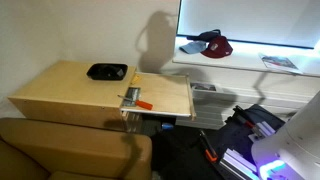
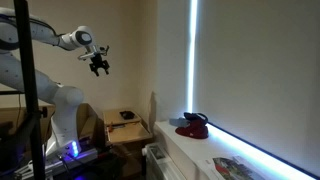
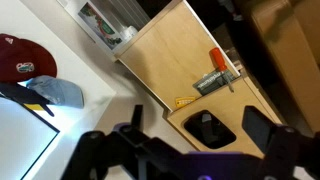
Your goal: Put the screwdriver in the drawer
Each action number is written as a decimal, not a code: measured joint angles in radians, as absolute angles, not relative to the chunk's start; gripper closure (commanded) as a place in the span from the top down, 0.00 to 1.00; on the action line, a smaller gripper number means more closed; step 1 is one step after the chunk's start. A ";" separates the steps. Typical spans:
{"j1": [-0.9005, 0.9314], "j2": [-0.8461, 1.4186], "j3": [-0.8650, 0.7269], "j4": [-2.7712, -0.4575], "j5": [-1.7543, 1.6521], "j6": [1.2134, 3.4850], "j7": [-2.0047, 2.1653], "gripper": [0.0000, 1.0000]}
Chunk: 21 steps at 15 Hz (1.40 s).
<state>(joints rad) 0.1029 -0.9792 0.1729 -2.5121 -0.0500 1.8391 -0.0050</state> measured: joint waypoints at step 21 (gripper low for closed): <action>0.172 -0.216 0.314 -2.524 0.071 2.143 0.139 1.00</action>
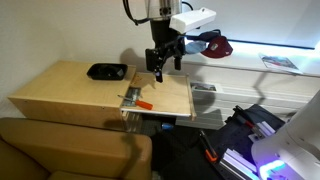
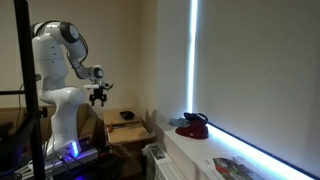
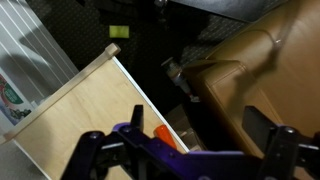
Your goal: Put the screwdriver in the drawer
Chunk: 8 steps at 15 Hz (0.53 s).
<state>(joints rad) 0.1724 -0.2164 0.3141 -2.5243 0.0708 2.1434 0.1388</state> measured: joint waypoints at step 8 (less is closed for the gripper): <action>0.201 0.048 0.318 -2.534 -0.204 2.551 0.444 1.00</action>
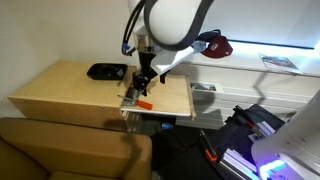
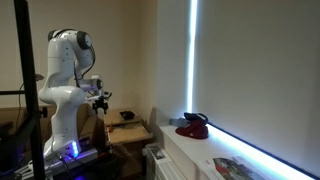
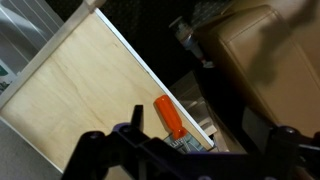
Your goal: Put the screwdriver in the drawer
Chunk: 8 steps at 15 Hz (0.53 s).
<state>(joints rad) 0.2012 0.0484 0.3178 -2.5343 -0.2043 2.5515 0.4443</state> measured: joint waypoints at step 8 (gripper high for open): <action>0.305 0.408 0.176 -2.351 -0.422 2.632 0.720 1.00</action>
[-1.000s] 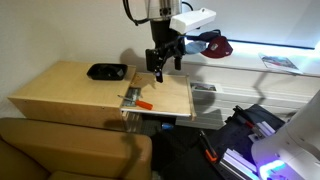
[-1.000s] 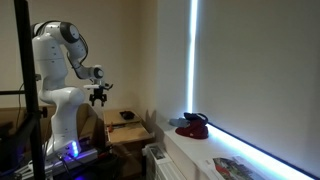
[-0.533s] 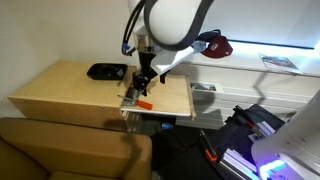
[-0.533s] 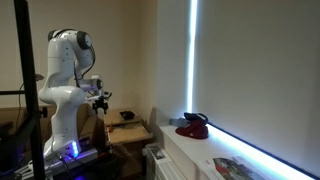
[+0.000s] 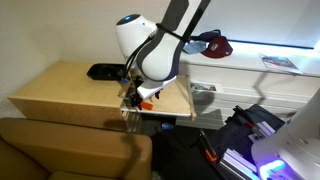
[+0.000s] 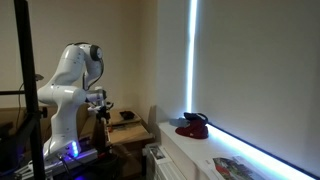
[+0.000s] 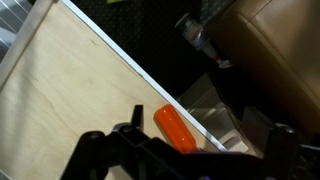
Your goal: Put the screwdriver in the drawer
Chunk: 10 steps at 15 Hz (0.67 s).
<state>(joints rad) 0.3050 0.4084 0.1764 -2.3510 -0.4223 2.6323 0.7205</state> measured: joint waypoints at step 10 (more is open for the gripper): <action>0.543 0.592 -0.118 -2.247 -0.511 2.874 0.897 1.00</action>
<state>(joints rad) 0.5430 0.5917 -0.1177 -2.2473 -0.5110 2.8742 0.8969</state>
